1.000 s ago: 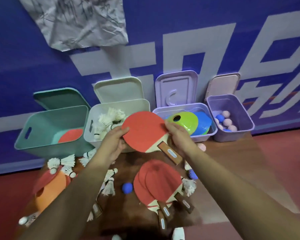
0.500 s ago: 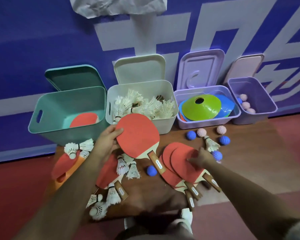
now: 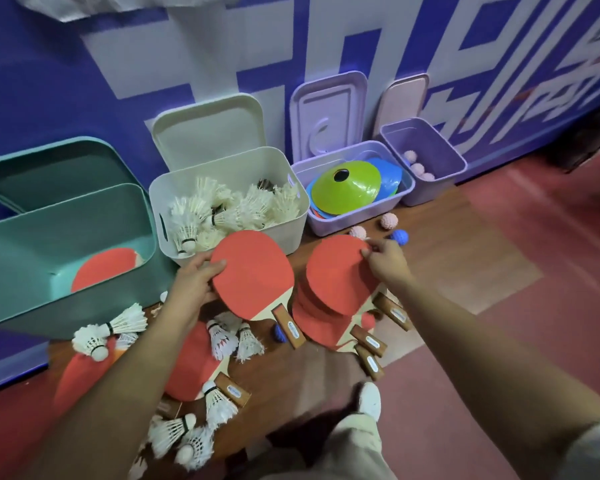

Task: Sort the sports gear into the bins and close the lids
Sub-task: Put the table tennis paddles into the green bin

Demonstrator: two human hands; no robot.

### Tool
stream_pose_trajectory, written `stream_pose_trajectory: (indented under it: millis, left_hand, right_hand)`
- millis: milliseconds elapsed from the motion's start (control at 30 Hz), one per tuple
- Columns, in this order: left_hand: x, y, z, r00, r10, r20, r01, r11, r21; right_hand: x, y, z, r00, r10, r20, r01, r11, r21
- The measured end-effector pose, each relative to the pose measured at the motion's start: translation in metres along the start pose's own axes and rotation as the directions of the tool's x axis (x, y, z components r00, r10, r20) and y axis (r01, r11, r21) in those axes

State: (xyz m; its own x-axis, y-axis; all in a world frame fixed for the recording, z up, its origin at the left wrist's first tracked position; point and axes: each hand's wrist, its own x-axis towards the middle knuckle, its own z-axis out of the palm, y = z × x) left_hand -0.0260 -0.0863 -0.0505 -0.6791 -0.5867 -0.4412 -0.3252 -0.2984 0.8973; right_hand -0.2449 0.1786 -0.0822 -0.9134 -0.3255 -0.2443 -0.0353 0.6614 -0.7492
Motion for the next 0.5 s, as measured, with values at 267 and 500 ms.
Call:
stream_pose_trajectory:
  millis: [267,500]
  left_hand:
    - [-0.013,0.027,0.025,0.996,0.078,0.035,-0.079,0.997,0.018]
    - [-0.046,0.035,0.021,0.997,0.075,-0.022,-0.078,0.972,-0.223]
  right_hand:
    - [-0.032,-0.095,-0.014,0.996,0.011,0.094,-0.063,0.822,0.567]
    - [-0.034,-0.127,0.033,0.975,-0.130,0.179,0.030,0.880,0.474]
